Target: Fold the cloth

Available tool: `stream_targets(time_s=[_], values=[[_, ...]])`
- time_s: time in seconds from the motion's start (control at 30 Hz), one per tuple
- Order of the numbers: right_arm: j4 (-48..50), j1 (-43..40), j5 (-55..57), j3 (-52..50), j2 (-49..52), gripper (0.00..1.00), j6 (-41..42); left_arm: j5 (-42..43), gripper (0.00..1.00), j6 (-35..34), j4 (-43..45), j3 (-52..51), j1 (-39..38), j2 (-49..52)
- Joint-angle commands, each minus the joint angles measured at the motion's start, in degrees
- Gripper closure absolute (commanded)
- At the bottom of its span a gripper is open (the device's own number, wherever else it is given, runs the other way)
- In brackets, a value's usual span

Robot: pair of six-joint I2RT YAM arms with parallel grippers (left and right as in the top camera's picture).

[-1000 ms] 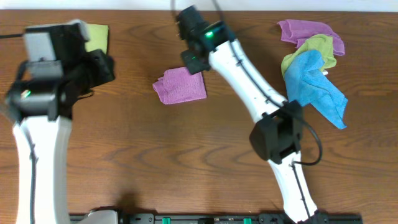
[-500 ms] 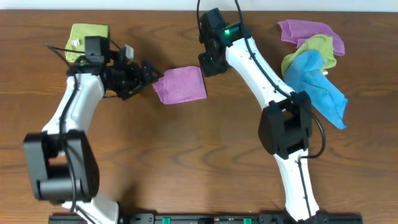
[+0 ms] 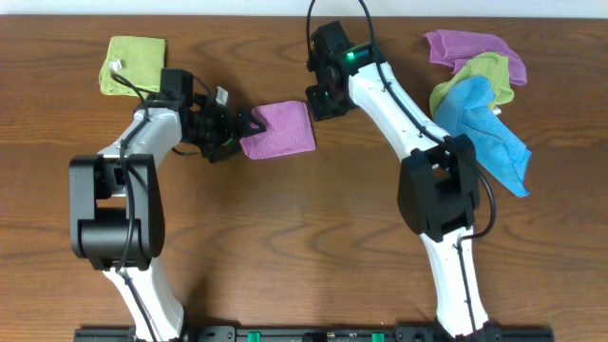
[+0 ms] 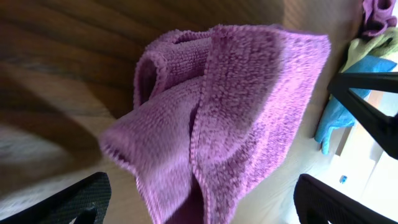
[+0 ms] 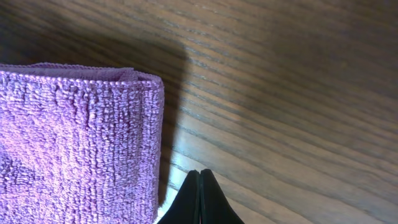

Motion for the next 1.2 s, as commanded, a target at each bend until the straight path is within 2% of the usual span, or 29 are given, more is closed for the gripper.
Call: stream_targets(time_s=[0.0, 0.5, 0.83, 0.97, 1.17], values=[[0.24, -0.55, -1.81, -0.59, -0.85, 0.99, 0.28, 1.01, 0.05, -0.26, 1.22, -0.20, -0.39, 1.92], [2.86, 0.83, -10.27, -0.76, 2.47, 0.99, 2.47, 3.56, 0.05, -4.98, 7.63, -0.20, -2.40, 8.24], [3.67, 3.15, -10.73, -0.74, 2.47, 0.99, 2.89, 4.13, 0.01, -5.81, 9.33, -0.22, -5.53, 8.74], [2.89, 2.16, -10.21, -0.57, 2.43, 0.99, 2.89, 7.96, 0.01, -3.32, 9.97, -0.22, -4.52, 8.72], [-0.76, -0.90, -9.42, 3.85, 2.43, 0.99, 2.91, 7.78, 0.01, -0.61, 7.48, -0.57, -3.32, 8.72]])
